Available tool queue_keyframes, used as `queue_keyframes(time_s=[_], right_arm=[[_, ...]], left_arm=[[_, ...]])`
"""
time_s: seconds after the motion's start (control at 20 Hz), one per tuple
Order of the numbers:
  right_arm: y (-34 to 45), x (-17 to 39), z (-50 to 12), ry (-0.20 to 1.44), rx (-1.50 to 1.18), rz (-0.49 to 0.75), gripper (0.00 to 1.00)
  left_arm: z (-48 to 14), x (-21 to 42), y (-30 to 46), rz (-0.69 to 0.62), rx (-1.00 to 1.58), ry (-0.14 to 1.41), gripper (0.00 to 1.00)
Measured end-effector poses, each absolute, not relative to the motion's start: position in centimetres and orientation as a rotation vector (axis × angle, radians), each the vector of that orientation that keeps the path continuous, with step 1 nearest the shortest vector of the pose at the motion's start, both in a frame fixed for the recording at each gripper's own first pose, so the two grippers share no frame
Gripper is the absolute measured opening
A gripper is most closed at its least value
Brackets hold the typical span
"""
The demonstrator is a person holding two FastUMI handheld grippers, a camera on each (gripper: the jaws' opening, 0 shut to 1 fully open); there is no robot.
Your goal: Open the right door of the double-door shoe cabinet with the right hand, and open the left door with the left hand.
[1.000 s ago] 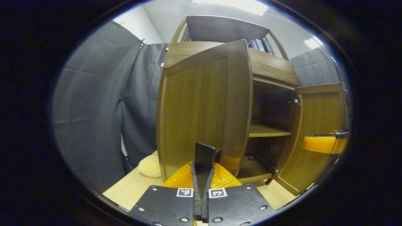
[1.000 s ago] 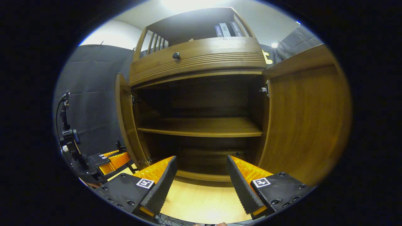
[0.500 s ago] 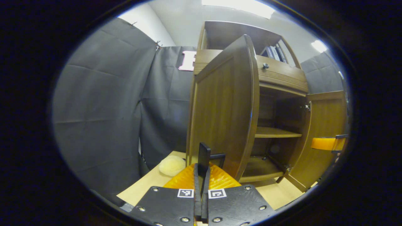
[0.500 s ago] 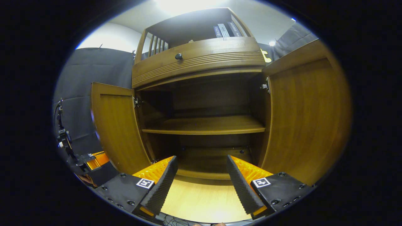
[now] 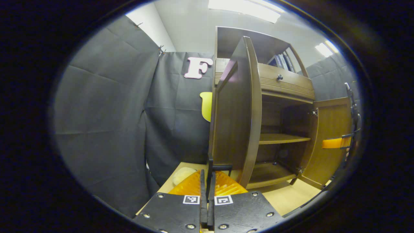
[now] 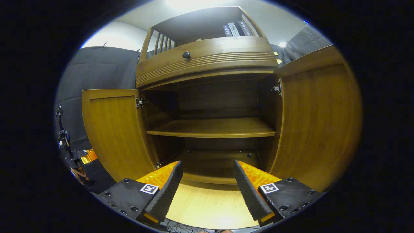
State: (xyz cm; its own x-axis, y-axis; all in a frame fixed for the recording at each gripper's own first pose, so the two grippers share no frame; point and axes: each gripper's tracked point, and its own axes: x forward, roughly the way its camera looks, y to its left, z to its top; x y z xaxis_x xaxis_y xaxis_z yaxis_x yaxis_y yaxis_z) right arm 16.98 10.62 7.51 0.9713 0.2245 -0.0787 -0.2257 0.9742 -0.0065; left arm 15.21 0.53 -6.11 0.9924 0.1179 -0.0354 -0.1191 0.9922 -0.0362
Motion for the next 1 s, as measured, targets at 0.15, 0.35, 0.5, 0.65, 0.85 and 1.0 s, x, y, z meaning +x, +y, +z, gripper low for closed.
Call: queue_keyframes(time_s=[0.15,0.35,0.5,0.65,0.85,1.0], right_arm=[[10.5,16.9,7.6,0.082,-0.013,0.219,0.93],[9.5,16.5,8.2,0.063,-0.022,0.183,0.92],[7.8,15.9,8.3,0.064,-0.029,0.140,0.92],[6.1,15.6,8.5,0.072,-0.047,0.097,0.92],[5.8,14.0,8.0,0.099,-0.068,0.093,0.93],[5.9,13.6,8.1,0.096,-0.061,0.113,0.93]], left_arm=[[-6.2,15.1,1.6,0.083,-0.024,0.046,0.02],[-6.4,14.9,2.1,0.037,0.001,0.065,0.02],[-6.4,14.6,2.4,0.016,0.015,0.071,0.02],[-6.1,14.2,2.5,-0.005,0.018,0.070,0.02],[-5.3,12.9,3.6,0.046,0.047,0.061,0.01],[-3.9,11.5,3.7,0.103,0.024,0.017,0.02]])
